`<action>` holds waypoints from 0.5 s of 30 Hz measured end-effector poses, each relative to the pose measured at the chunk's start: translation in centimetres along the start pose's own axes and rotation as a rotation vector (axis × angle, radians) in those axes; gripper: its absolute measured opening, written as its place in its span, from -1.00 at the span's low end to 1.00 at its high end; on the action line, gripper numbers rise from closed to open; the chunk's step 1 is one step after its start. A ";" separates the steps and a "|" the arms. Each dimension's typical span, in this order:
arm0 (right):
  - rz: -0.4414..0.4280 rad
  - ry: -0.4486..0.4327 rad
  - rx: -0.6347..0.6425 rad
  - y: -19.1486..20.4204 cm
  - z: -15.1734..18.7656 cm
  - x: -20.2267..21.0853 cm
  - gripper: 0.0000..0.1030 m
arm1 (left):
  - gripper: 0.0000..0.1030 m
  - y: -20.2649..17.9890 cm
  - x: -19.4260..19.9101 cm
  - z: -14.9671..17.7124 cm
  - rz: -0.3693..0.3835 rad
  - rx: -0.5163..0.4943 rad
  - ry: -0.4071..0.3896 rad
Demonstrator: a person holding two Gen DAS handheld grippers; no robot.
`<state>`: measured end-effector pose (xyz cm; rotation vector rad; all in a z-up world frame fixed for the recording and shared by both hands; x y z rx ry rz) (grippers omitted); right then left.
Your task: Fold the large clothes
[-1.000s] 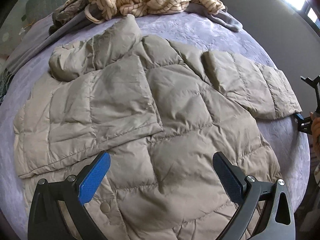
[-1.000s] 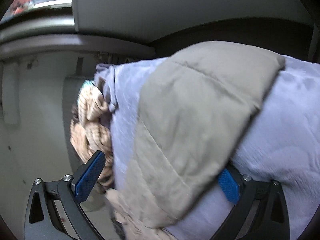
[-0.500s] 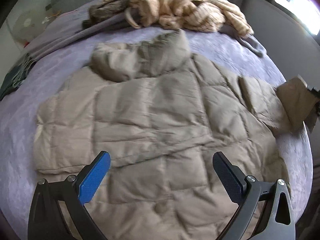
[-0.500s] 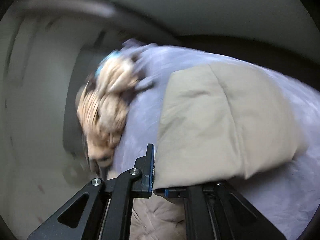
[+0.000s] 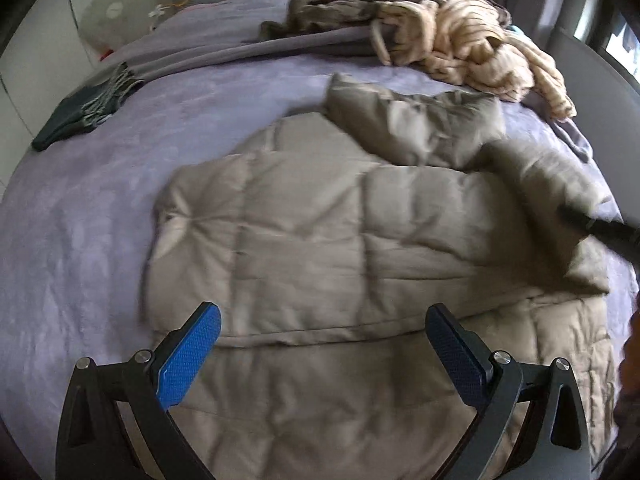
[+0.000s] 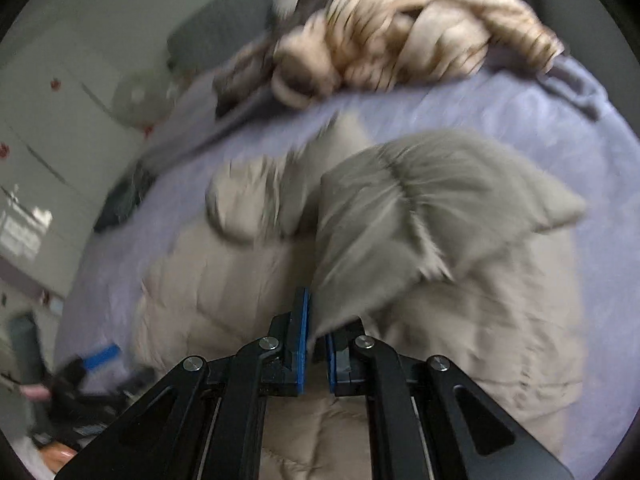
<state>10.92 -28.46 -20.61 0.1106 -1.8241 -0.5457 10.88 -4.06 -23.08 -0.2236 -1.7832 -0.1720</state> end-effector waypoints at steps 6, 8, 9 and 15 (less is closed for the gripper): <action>0.027 0.111 -0.091 -0.8 2.5 -5.7 -0.83 | 0.99 2.0 -1.4 0.1 0.000 0.001 0.021; 0.004 0.135 -0.134 -1.2 2.6 -5.8 -0.71 | 0.99 2.1 -1.7 0.0 0.012 0.002 0.024; -0.027 0.149 -0.149 -1.2 2.8 -5.3 -0.40 | 0.99 1.9 -1.8 -0.1 0.022 0.003 0.023; -0.139 0.018 -0.314 -4.6 3.0 0.4 0.44 | 0.99 1.6 -1.7 -1.3 0.095 0.017 0.015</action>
Point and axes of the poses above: each gripper's, at about its wrist camera, not at the fingertips, and x roughly against the way its jaws point, y to its left, z to its underside, the point moved 8 cm from there along -x, roughly the way its jaws point, and after that the axes turned 15 degrees about y, right-handed, at the moved point
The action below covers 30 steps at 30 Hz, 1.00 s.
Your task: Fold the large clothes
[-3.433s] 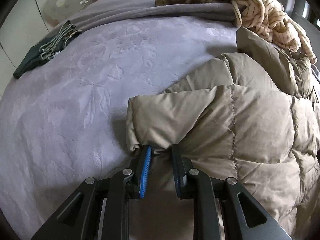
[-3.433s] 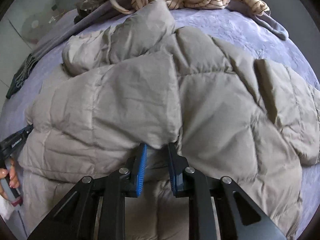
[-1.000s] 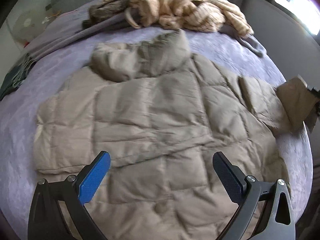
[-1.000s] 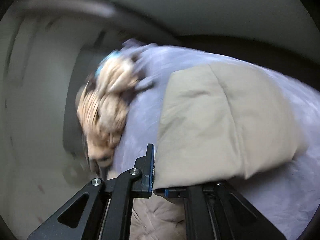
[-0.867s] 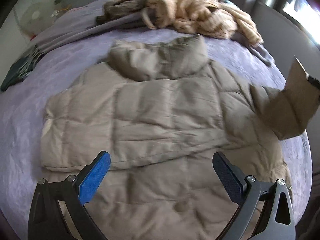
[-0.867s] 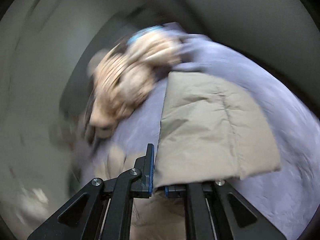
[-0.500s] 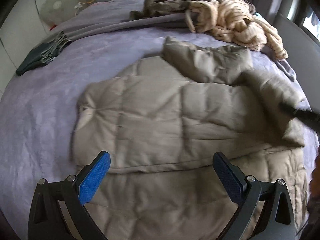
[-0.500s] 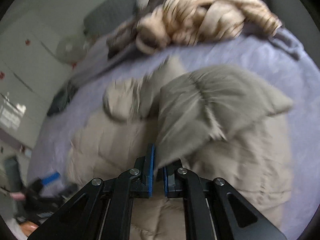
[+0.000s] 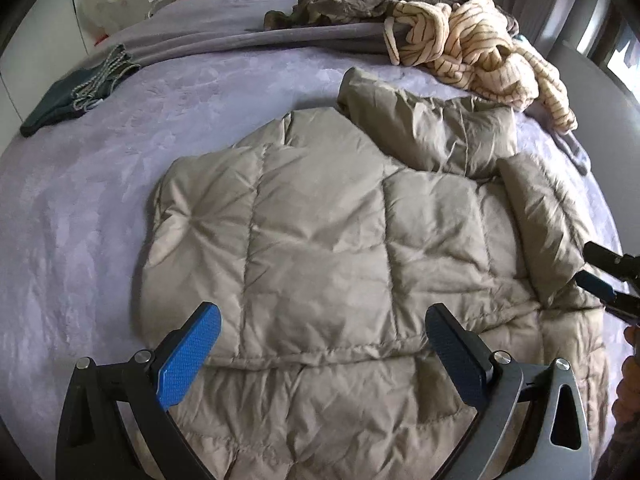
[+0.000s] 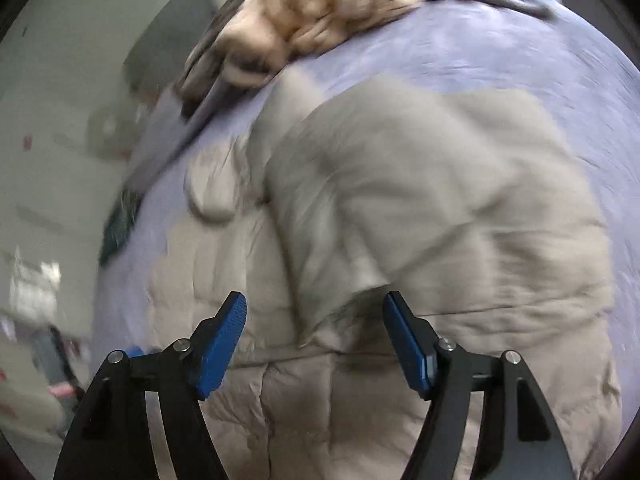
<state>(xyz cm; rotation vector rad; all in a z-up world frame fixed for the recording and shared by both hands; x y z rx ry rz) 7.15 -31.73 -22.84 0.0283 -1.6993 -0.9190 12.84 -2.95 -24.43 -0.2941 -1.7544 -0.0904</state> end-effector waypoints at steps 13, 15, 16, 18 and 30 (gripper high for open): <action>0.022 -0.067 0.208 8.8 -2.9 -0.7 -0.77 | 0.99 3.6 2.1 -1.4 0.238 0.082 -0.039; 0.123 -0.025 0.383 12.6 -0.7 -3.2 -0.75 | 0.99 4.1 2.4 -1.5 0.297 0.115 -0.041; 0.157 0.002 0.435 13.5 0.5 -4.6 -0.70 | 0.99 4.3 2.4 -1.6 0.330 0.131 -0.040; 0.223 0.068 0.509 14.5 2.6 -7.5 -0.50 | 0.99 4.3 2.5 -1.8 0.389 0.154 -0.036; 0.119 0.175 0.147 2.2 4.9 -3.1 0.33 | 0.99 -2.1 -1.7 -3.0 0.491 0.090 0.093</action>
Point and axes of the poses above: each gripper's, at about its wrist camera, not at the fingertips, and x roughly against the way its jaws point, y to its left, z to its underside, the point moved 8 cm from there along -x, roughly the way its jaws point, and after that the axes turned 15 degrees about y, right-handed, at the moved point
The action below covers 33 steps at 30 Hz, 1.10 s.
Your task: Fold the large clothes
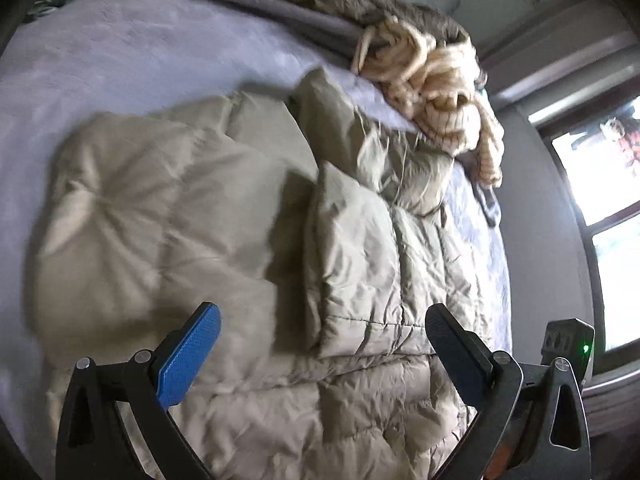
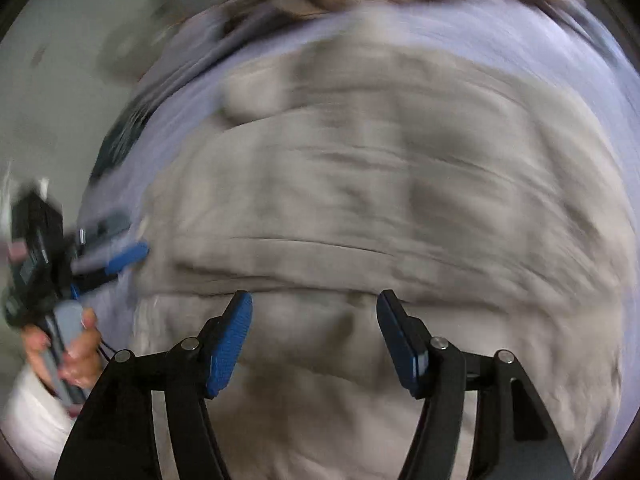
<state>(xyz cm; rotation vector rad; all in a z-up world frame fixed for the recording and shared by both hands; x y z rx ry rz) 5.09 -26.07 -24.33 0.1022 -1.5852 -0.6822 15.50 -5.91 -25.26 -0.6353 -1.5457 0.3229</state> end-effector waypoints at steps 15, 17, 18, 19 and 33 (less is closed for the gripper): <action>-0.150 -0.212 -0.425 -15.1 -1.4 6.9 -0.91 | -0.81 -1.0 -2.4 0.3 -0.146 -0.064 -0.010; -0.114 -0.187 -0.396 -14.8 -2.1 6.2 -0.90 | -0.80 0.2 -3.4 0.6 -0.172 -0.047 0.016; -0.087 -0.168 -0.396 -14.9 -2.1 5.5 -0.90 | -0.80 0.7 -3.8 0.6 -0.181 -0.047 0.015; -0.072 -0.151 -0.404 -15.4 -1.5 5.0 -0.90 | -0.79 0.8 -3.9 0.6 -0.187 -0.044 0.015; 0.103 -0.210 -0.207 -13.4 0.6 10.5 -0.42 | -0.23 1.5 3.8 -0.1 -0.375 -0.082 -0.131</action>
Point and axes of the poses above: each gripper's, at about its wrist camera, not at the fingertips, and x roughly against the way its jaws point, y to its left, z to its underside, the point moved 8 cm from there along -x, roughly the way its jaws point, and after that the axes turned 15 degrees about y, right-handed, at the moved point
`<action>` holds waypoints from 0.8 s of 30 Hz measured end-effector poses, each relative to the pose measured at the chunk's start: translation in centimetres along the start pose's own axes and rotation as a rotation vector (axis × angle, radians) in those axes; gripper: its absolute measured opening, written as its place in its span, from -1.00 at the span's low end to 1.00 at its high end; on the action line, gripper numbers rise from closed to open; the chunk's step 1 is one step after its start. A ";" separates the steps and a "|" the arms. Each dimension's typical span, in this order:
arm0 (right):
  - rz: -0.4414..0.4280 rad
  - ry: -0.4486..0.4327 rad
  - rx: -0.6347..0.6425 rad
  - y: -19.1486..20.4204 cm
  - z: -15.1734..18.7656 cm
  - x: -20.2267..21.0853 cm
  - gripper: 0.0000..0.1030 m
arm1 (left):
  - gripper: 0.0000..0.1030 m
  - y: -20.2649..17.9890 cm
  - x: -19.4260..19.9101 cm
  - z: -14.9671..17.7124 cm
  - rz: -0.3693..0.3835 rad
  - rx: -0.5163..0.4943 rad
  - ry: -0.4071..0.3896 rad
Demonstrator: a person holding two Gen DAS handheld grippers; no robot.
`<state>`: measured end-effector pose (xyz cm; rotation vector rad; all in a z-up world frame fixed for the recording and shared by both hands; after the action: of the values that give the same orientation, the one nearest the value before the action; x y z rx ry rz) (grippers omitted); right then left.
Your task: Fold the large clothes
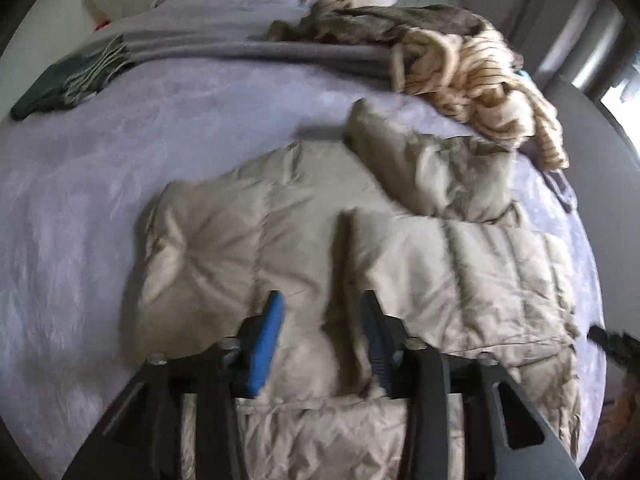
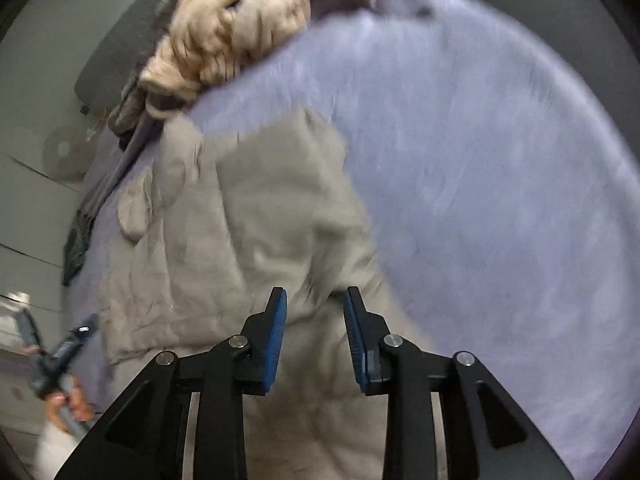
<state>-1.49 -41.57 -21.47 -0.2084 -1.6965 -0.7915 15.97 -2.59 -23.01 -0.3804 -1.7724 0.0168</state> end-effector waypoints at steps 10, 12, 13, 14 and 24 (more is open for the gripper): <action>0.029 0.048 0.018 0.8 -7.3 -6.6 -0.56 | -0.22 -3.3 -7.5 -0.6 -0.070 -0.053 0.081; 0.049 0.072 -0.002 -0.4 -7.2 -8.6 -0.63 | -0.22 -3.1 -8.1 -0.7 -0.052 -0.045 0.077; 0.054 0.065 -0.007 -0.8 -7.1 -9.1 -0.63 | -0.22 -3.1 -8.2 -0.8 -0.054 -0.054 0.077; 0.045 0.054 -0.005 -1.1 -7.1 -9.5 -0.63 | -0.22 -3.3 -8.4 -0.7 -0.066 -0.071 0.073; 0.273 -0.051 0.134 -1.0 -2.9 -4.6 -0.54 | -0.22 -3.1 -8.2 -0.3 -0.110 -0.078 0.063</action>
<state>1.60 -42.80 -25.90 -0.3613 -1.7170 -0.4714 16.99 -7.75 -30.08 -0.3356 -1.7326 -0.1413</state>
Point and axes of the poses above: each gripper's, at about its wrist camera, not at the fingertips, and x roughly against the way its jaws point, y to its left, z to its underside, the point moved 8 cm from there along -x, roughly the way its jaws point, and after that the axes turned 15 degrees about y, right-handed, at the moved point
